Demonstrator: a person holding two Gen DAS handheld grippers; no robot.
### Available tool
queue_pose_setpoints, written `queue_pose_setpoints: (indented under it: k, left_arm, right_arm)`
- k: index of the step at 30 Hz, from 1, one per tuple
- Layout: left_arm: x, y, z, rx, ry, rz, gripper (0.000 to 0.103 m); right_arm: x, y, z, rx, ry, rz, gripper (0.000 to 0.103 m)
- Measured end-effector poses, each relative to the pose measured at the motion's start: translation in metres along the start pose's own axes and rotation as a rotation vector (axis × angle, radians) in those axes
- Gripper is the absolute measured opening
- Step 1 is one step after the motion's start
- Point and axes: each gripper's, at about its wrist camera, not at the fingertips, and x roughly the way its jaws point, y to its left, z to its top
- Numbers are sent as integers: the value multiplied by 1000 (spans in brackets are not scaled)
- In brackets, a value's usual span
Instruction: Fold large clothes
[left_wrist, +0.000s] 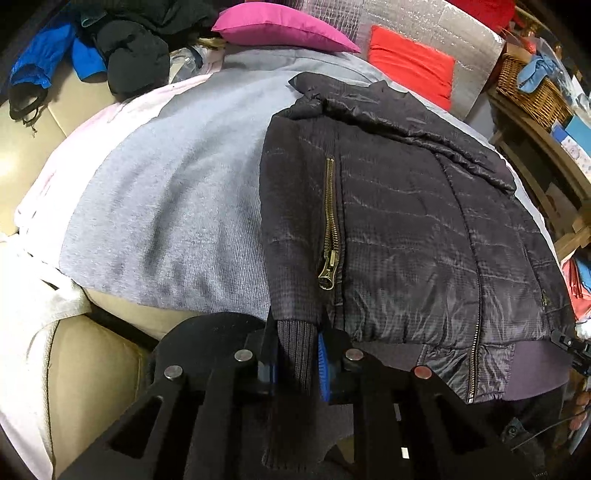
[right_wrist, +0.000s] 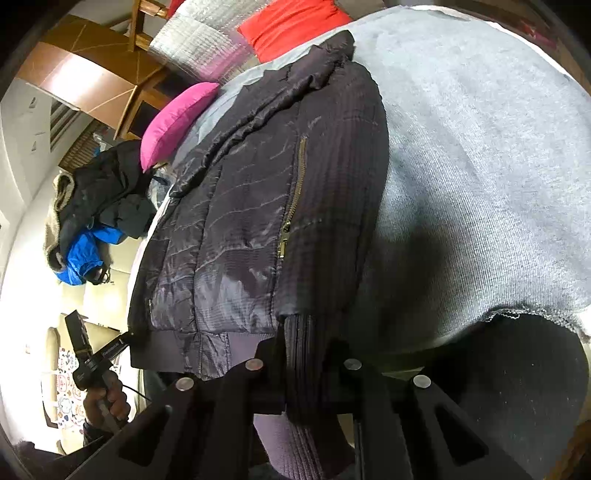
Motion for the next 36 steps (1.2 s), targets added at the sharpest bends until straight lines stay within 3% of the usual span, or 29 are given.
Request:
queue_pose_setpoints:
  k: [9, 21, 36]
  left_arm:
    - [-11, 8, 1, -60, -52, -95, 17]
    - [-38, 14, 23, -108, -134, -217, 17]
    - [-72, 23, 45, -170, -231, -321, 16]
  right_arm:
    - [-2, 1, 3, -15, -5, 28, 12]
    - [-32, 6, 21, 37, -111, 244, 11]
    - [-63, 16, 34, 43, -201, 374, 11]
